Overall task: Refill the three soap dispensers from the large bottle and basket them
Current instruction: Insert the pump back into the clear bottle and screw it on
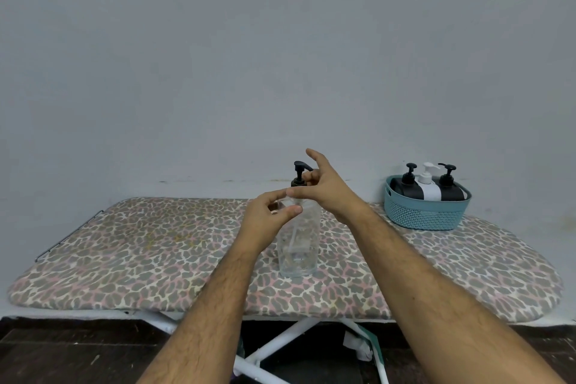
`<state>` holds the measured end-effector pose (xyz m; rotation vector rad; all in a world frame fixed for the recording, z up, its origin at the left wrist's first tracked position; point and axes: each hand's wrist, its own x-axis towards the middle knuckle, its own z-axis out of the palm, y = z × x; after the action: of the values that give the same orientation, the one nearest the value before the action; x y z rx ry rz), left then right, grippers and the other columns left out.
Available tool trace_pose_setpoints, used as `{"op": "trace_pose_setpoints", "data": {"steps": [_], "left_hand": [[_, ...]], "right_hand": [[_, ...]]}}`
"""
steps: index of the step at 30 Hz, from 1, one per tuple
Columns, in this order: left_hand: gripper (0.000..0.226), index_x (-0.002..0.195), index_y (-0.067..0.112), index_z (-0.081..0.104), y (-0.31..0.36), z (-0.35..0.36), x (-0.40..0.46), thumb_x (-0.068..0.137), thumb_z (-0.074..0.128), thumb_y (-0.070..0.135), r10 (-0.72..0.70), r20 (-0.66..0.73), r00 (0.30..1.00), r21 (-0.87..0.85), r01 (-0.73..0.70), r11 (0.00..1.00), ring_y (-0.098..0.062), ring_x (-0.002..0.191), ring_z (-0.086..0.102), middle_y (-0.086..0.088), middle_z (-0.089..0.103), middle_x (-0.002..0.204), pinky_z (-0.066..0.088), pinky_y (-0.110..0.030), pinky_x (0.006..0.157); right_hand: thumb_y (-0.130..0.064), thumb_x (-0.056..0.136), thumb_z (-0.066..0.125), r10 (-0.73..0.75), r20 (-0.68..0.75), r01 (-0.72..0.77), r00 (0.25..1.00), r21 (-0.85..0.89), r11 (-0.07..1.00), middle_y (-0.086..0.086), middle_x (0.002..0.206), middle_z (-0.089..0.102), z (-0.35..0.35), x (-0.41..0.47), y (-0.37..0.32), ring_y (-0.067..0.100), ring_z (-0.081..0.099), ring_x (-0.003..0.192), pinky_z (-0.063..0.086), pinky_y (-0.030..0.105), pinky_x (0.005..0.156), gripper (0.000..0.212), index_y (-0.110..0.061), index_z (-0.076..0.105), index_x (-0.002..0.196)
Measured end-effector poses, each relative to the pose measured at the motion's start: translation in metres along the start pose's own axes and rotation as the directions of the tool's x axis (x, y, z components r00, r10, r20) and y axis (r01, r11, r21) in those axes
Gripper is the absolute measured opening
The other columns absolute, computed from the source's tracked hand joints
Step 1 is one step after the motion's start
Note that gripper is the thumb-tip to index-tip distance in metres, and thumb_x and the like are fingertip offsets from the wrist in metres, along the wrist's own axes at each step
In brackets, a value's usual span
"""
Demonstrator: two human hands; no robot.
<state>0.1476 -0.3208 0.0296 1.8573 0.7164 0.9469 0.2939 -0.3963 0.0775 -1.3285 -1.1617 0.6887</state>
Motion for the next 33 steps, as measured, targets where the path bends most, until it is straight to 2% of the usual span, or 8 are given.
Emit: {"op": "trace_pose_setpoints", "data": {"steps": [3,8,13,18,21,28,31,33], "left_hand": [[0.057,0.131,0.024,0.062,-0.002,-0.002,0.001,0.079,0.08,0.037,-0.015,0.002,1.0,-0.002,0.015,1.0,0.002,0.107,0.055,0.011,0.061,0.124,0.044,-0.014,0.077],[0.058,0.132,0.024,0.061,-0.003,-0.001,0.001,0.078,0.08,0.036,-0.007,0.004,1.0,-0.004,0.007,1.0,0.0,0.108,0.055,0.01,0.061,0.126,0.043,-0.015,0.077],[0.057,0.131,0.027,0.062,-0.005,-0.003,0.003,0.078,0.08,0.039,-0.016,0.009,1.0,0.007,0.016,1.0,-0.003,0.111,0.056,0.008,0.062,0.127,0.045,-0.024,0.086],[0.058,0.132,0.026,0.062,-0.004,-0.003,0.002,0.078,0.081,0.038,-0.016,0.012,1.0,0.011,0.016,1.0,-0.001,0.11,0.055,0.01,0.062,0.126,0.044,-0.021,0.083],[0.06,0.132,0.025,0.061,-0.005,-0.004,0.002,0.077,0.081,0.038,-0.017,0.014,1.0,0.001,0.017,1.0,-0.002,0.111,0.056,0.009,0.061,0.129,0.045,-0.022,0.084],[0.059,0.133,0.021,0.062,-0.005,0.001,0.001,0.079,0.08,0.035,0.011,-0.021,1.0,0.022,-0.01,1.0,-0.002,0.108,0.057,0.01,0.062,0.128,0.043,-0.013,0.079],[0.058,0.133,0.022,0.062,-0.005,0.001,0.0,0.079,0.08,0.035,0.01,-0.027,1.0,0.028,-0.009,1.0,-0.001,0.108,0.057,0.01,0.062,0.126,0.041,-0.011,0.077],[0.058,0.133,0.023,0.062,-0.005,0.002,-0.001,0.079,0.08,0.036,0.006,-0.034,0.999,0.03,-0.005,1.0,-0.001,0.108,0.057,0.009,0.063,0.125,0.043,-0.013,0.08]], "right_hand": [[-0.003,0.087,0.067,0.027,0.073,-0.032,0.997,0.073,0.997,0.006,0.121,0.069,-0.006,0.002,0.001,0.021,0.062,0.119,0.032,0.048,0.116,0.084,-0.024,0.022,0.156],[-0.003,0.085,0.073,0.011,0.032,-0.012,0.999,0.048,0.999,0.006,0.106,0.076,-0.01,-0.001,0.008,0.024,0.071,0.105,0.037,0.053,0.112,0.064,-0.018,0.045,0.14],[-0.001,0.085,0.074,-0.044,0.014,0.045,0.999,-0.012,0.999,0.006,0.1,0.077,-0.005,0.0,0.005,0.021,0.072,0.099,0.048,0.045,0.104,0.046,-0.023,0.059,0.123],[0.007,0.091,0.063,0.018,0.139,-0.019,0.99,0.008,1.0,0.008,0.122,0.068,-0.011,0.003,0.0,0.016,0.067,0.109,0.054,0.026,0.09,0.048,-0.007,0.052,0.136],[0.005,0.092,0.061,-0.008,0.145,0.01,0.989,-0.015,1.0,0.011,0.116,0.07,-0.009,0.002,0.001,0.016,0.068,0.105,0.054,0.024,0.088,0.039,-0.006,0.056,0.129],[-0.037,0.075,0.071,-0.119,-0.11,0.089,0.987,-0.246,0.965,-0.013,0.097,0.075,0.009,-0.002,0.014,0.008,0.067,0.103,0.04,0.048,0.109,0.015,-0.036,0.067,0.09],[-0.037,0.079,0.069,-0.128,-0.219,0.049,0.967,-0.334,0.941,-0.017,0.101,0.074,0.018,-0.001,0.016,0.005,0.061,0.113,0.028,0.043,0.111,0.006,-0.038,0.064,0.083],[-0.032,0.086,0.067,-0.139,-0.257,0.028,0.956,-0.39,0.92,-0.011,0.111,0.072,0.021,-0.004,0.014,0.007,0.058,0.115,0.021,0.033,0.099,0.006,-0.032,0.066,0.091]]}}
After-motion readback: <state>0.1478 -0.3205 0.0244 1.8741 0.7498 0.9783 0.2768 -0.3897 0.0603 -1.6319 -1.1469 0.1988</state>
